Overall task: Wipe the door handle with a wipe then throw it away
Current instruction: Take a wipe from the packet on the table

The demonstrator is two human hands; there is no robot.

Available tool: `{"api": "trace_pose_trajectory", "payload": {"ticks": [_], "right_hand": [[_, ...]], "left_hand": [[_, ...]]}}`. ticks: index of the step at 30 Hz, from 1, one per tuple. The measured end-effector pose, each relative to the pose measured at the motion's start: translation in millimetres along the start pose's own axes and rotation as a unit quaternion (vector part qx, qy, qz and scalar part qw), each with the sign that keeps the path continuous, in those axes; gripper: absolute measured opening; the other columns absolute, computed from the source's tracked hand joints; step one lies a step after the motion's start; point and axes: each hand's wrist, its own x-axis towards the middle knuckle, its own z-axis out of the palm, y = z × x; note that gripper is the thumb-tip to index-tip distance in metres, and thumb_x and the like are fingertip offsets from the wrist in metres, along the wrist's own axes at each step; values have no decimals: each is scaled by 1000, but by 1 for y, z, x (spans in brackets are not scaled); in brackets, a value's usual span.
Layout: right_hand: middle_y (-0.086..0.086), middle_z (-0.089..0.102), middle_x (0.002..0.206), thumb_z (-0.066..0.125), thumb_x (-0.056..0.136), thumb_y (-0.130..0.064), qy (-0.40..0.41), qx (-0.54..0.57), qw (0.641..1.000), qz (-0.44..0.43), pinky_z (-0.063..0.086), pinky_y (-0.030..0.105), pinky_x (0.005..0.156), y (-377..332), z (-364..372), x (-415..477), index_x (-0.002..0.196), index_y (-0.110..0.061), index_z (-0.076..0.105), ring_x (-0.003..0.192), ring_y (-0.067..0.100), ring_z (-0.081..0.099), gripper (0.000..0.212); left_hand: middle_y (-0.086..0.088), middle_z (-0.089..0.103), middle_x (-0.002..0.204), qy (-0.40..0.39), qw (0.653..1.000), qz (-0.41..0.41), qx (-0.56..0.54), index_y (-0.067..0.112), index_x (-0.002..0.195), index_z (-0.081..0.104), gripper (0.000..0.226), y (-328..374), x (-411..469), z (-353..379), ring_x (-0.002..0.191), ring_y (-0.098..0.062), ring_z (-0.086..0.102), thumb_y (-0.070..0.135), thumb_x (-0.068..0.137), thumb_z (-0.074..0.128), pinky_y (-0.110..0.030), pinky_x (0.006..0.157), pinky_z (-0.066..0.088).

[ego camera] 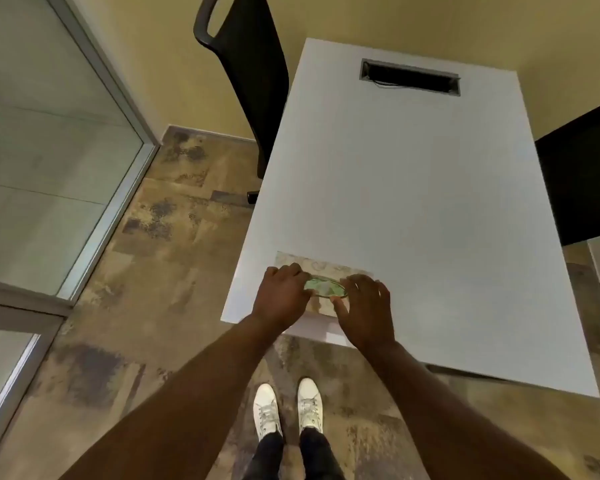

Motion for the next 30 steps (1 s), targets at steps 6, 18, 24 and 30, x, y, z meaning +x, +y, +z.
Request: {"api": "trace_pose_trajectory", "payload": {"ticks": [6,18,24,30], "right_hand": [[2,68,125,68,94,-35,-24,27,999,33,36,42,105,-7,6,9,122,-18,72,122,24,60,33],[-4,69,119,60,99,-30,-1,95,995,39,35,41,101,-6,13,15,116,-23,73,115,20,61,22],[-4,72,99,67,89,-17,71,191,979,20,35,33,96,-12,-7,16,96,-18,70,100,21,66,8],[-7,75,103,64,96,-23,55,328,943,6,55,36,87,-27,-39,29,106,-19,66,101,19,69,11]], "left_hand": [[5,67,116,-14,1000,-14,11,29,127,72,28,13,8,10,109,-18,61,31,104,57,-35,95,39],[2,70,110,16,999,-30,-34,19,112,74,17,21,20,22,105,-21,61,20,104,59,-37,93,34],[0,71,104,48,995,11,-84,15,107,69,8,21,18,1,98,-22,63,21,102,65,-35,95,34],[6,70,94,89,975,-8,-205,21,105,62,11,30,18,-40,81,-10,62,32,105,63,-24,72,47]]}}
